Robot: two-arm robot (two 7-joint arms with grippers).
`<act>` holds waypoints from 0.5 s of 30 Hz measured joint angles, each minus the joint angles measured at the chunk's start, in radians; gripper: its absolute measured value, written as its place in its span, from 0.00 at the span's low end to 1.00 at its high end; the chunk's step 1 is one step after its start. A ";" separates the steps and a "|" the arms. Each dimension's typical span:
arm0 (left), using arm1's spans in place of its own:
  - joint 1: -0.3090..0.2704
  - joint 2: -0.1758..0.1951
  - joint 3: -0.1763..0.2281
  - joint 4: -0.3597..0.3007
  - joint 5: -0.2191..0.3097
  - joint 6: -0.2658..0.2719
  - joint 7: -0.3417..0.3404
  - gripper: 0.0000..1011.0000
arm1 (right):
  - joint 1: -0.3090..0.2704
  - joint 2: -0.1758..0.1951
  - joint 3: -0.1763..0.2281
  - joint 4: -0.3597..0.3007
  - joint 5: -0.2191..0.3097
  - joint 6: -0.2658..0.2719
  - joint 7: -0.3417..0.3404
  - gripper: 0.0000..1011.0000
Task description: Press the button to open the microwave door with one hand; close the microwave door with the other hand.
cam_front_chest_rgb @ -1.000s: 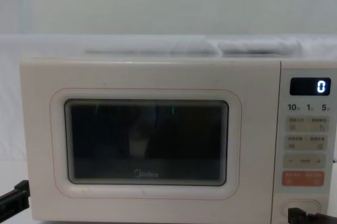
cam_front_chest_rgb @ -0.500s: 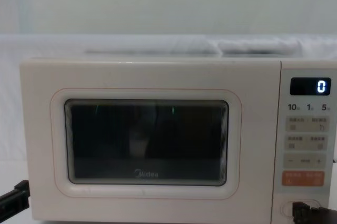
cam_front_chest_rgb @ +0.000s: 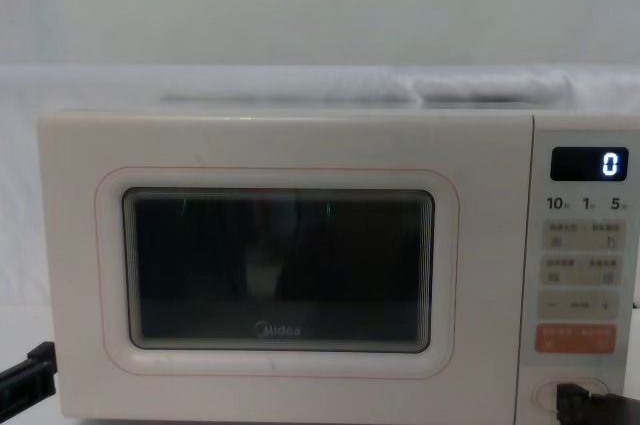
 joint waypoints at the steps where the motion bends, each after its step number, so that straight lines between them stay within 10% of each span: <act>1: 0.000 0.000 0.000 0.000 0.000 0.000 0.000 0.99 | 0.000 0.000 0.000 0.000 0.000 0.000 0.000 0.00; 15: 0.000 0.000 0.000 0.000 0.000 0.000 0.000 0.99 | 0.028 -0.013 0.000 0.039 -0.013 -0.011 -0.008 0.00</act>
